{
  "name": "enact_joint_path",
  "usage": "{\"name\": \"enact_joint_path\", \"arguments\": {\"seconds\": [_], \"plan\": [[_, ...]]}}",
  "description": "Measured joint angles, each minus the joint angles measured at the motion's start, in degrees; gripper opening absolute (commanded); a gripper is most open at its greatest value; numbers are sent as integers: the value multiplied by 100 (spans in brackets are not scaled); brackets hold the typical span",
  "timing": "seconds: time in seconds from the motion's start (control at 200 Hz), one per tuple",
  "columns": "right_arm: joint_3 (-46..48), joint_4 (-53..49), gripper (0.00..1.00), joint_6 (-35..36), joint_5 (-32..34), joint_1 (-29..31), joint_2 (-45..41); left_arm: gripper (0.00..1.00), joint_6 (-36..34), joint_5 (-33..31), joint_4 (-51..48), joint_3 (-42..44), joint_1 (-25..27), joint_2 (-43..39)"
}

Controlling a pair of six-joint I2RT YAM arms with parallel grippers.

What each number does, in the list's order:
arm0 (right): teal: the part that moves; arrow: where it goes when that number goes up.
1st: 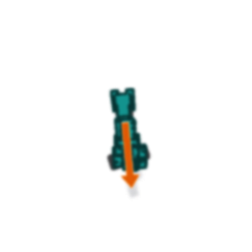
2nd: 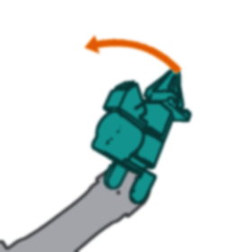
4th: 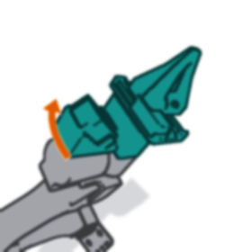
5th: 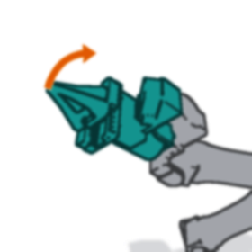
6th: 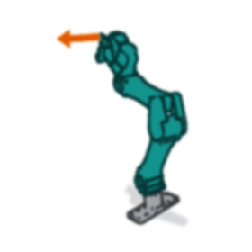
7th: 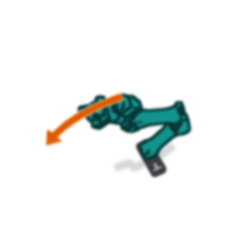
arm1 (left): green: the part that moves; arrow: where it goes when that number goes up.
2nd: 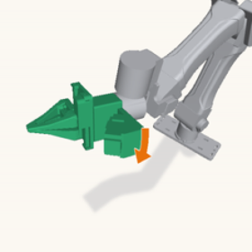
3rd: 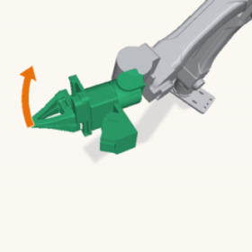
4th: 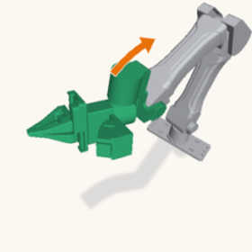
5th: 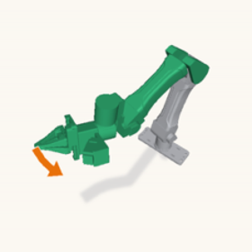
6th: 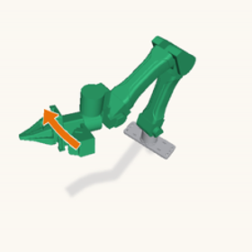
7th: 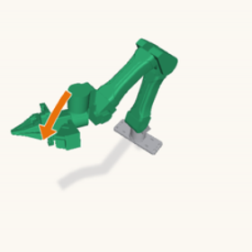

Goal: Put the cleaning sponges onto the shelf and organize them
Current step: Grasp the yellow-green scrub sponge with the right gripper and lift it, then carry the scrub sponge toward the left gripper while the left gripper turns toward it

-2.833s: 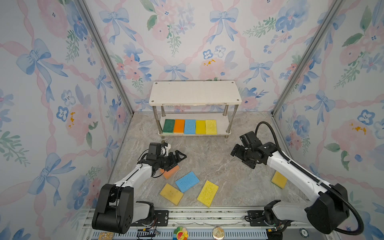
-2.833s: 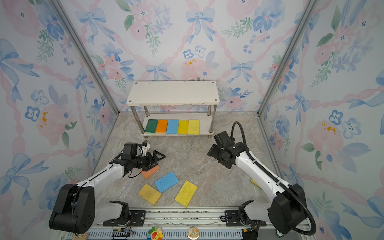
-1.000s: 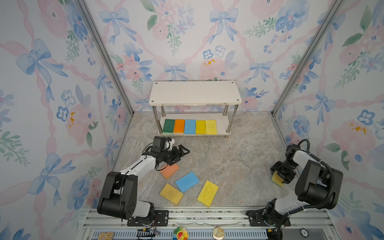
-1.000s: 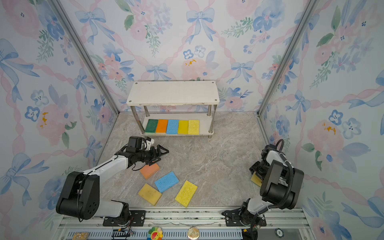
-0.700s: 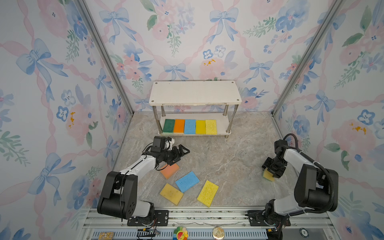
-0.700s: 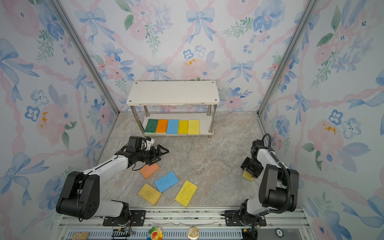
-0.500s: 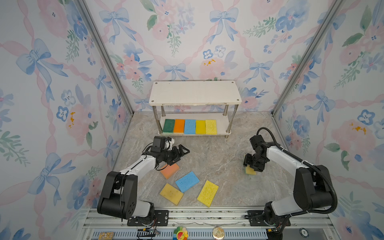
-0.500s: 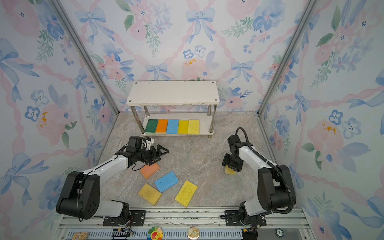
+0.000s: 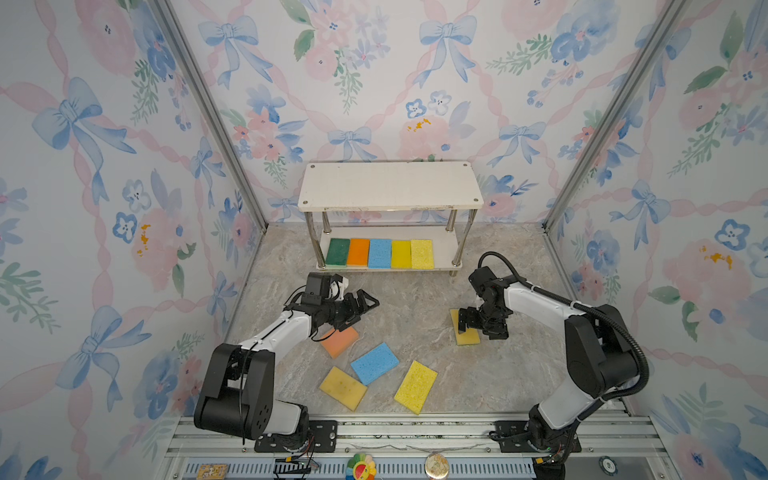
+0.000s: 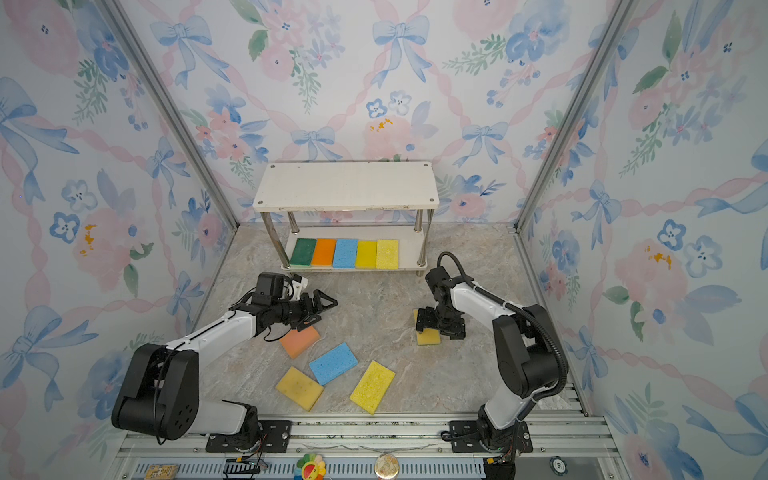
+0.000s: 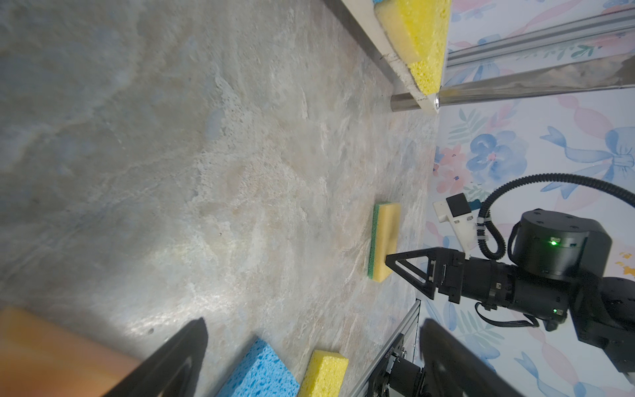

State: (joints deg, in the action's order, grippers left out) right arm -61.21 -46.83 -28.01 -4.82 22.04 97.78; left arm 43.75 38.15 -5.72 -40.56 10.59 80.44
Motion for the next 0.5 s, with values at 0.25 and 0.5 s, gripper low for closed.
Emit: {"name": "enact_joint_path", "arguments": {"seconds": [0.25,0.5], "plan": [[-632,48,98,363,-120,365,632,98,37,-11,17,59,0,-114],[-713,151,95,407,-210,450,721,98,44,-22,-4,269,-28,-210]]}}
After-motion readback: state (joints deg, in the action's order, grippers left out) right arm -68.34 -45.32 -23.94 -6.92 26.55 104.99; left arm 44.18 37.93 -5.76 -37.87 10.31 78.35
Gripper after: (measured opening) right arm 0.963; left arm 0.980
